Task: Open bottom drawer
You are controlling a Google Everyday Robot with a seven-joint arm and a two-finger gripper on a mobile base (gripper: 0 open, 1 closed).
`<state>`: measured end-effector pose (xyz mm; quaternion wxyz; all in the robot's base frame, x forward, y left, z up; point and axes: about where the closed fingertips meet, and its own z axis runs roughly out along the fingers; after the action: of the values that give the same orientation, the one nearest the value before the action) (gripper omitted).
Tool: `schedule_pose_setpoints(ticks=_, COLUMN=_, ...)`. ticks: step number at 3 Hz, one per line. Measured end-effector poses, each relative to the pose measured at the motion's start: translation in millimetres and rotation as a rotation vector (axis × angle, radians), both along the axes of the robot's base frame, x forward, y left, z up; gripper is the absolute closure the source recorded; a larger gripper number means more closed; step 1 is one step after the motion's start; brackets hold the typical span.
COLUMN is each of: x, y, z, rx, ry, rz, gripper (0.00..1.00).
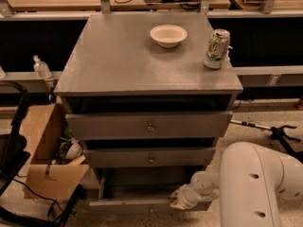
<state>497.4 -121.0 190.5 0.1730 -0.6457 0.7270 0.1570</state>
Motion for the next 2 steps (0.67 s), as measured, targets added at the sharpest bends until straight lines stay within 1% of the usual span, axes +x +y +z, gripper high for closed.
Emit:
schedule_pose_setpoints(ticks=1, x=0.0, y=0.0, z=0.0, rx=0.000, ry=0.000, rz=0.000, gripper=1.00)
schedule_pose_setpoints(ticks=2, x=-14.3, y=2.7, z=0.9, rx=0.006, ry=0.013, rz=0.010, gripper=1.00)
